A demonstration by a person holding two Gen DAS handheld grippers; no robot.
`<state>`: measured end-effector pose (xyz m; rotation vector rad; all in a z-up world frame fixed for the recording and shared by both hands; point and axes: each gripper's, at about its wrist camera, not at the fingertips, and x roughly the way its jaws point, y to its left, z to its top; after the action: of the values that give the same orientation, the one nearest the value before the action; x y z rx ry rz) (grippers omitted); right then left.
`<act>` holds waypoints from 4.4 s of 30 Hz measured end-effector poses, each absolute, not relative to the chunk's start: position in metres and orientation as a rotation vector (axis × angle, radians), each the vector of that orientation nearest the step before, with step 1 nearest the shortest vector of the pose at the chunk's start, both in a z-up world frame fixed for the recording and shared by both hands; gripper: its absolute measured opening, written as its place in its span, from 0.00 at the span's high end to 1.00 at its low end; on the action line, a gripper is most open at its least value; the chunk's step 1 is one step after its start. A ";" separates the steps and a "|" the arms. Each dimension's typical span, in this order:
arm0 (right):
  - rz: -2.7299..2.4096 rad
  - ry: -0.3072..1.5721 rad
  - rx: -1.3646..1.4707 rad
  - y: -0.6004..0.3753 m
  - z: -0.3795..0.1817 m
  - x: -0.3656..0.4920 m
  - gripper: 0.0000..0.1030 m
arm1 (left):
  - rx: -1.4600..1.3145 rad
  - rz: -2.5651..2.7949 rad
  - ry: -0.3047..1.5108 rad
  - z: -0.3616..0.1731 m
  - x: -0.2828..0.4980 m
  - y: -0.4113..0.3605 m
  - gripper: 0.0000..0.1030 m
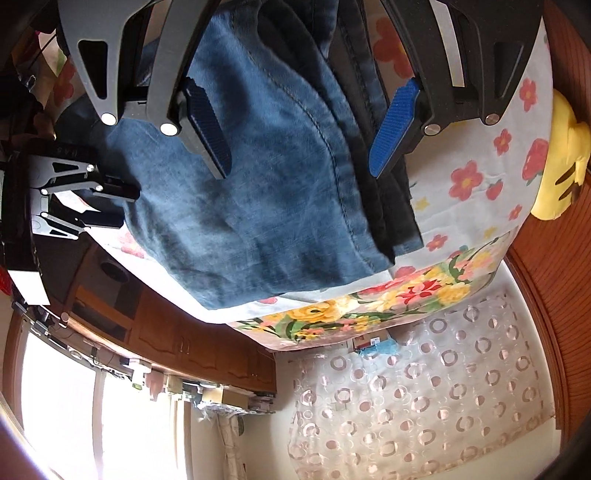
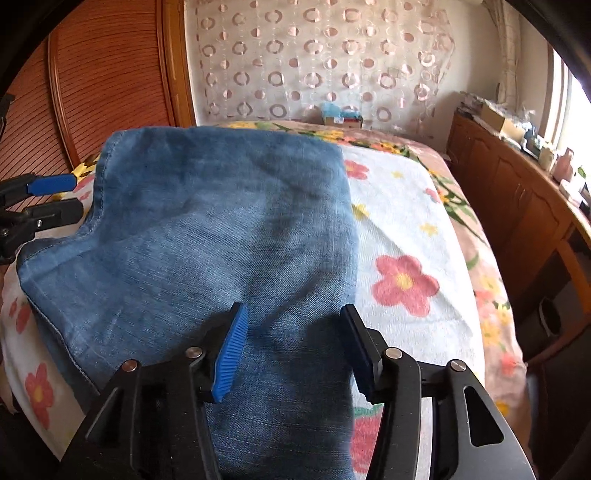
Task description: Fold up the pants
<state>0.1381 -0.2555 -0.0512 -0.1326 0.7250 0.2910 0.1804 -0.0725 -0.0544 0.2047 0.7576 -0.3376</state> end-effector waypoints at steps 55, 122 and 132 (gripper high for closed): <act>0.182 0.690 -0.030 -0.282 -0.050 0.084 0.43 | 0.153 -0.330 0.842 -0.096 0.153 -0.026 0.24; 0.845 0.683 -0.185 -0.025 -0.025 0.076 0.92 | 0.001 -0.076 0.667 -0.028 0.090 0.113 0.24; 0.794 0.609 -0.160 -0.049 0.016 0.061 0.63 | -0.003 -0.110 0.665 -0.031 0.106 0.101 0.24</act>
<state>0.0607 -0.0493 0.0156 -0.1599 0.6086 0.7939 0.1057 0.1015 -0.0314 -0.0034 0.6648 -0.1099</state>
